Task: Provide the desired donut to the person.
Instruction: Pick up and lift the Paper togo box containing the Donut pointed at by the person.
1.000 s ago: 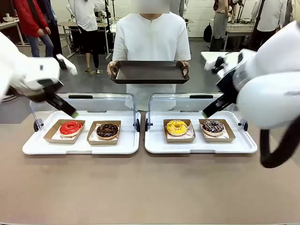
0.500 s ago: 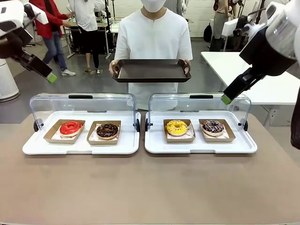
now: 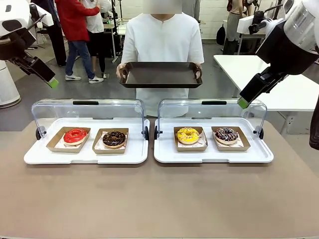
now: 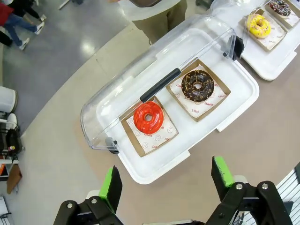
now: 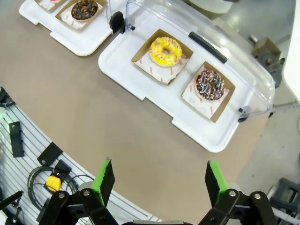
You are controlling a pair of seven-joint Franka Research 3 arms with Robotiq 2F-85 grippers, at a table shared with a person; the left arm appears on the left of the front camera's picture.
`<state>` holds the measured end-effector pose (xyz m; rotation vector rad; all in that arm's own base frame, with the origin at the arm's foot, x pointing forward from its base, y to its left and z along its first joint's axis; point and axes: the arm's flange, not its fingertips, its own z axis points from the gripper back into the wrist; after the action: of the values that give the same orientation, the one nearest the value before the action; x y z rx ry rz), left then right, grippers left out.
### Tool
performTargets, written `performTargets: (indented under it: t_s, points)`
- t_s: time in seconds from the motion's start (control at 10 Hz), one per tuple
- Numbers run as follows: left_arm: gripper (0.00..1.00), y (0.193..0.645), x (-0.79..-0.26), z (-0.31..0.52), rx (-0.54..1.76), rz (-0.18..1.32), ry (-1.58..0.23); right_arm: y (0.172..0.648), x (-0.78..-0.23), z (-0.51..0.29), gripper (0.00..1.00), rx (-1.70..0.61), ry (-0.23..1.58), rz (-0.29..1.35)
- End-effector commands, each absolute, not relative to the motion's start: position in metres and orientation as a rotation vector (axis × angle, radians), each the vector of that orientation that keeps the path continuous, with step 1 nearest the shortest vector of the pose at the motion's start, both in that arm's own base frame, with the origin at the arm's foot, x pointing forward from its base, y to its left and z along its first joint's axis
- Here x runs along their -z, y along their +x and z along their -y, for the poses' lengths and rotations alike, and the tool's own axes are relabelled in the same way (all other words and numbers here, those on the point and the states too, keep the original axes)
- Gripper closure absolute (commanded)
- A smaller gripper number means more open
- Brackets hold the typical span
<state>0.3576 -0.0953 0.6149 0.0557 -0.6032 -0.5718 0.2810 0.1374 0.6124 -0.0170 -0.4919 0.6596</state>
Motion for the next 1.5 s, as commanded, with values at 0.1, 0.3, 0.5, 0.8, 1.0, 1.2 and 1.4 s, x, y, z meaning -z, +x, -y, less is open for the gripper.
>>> performTargets:
  t_s: [0.1,0.3,0.5,0.8,1.0,1.2,1.4]
  points:
    - [0.00,0.356,-0.618,0.093,0.590,0.616,0.033,0.280,-0.607,-0.138,0.00,-0.668,-0.013,0.509]
    - [0.00,0.356,-0.618,0.093,0.590,0.616,0.033,0.280,-0.607,-0.138,0.00,-0.668,-0.013,0.509]
    - [0.00,0.363,-0.614,0.080,0.724,0.578,-0.129,0.283,-0.611,-0.101,0.00,-0.890,0.151,0.497]
    - [0.00,0.382,-0.615,0.034,0.954,0.685,-0.461,0.314,-0.600,0.000,0.00,-0.967,0.421,0.674]
    - [0.00,0.398,-0.604,-0.004,1.050,0.785,-0.554,0.331,-0.587,0.056,0.00,-0.911,0.503,0.746]
    - [0.00,0.411,-0.591,-0.049,1.085,0.831,-0.630,0.337,-0.574,0.098,0.00,-0.879,0.591,0.759]
    - [0.00,0.407,-0.589,-0.080,1.164,0.880,-0.661,0.330,-0.565,0.133,0.00,-0.901,0.604,0.747]
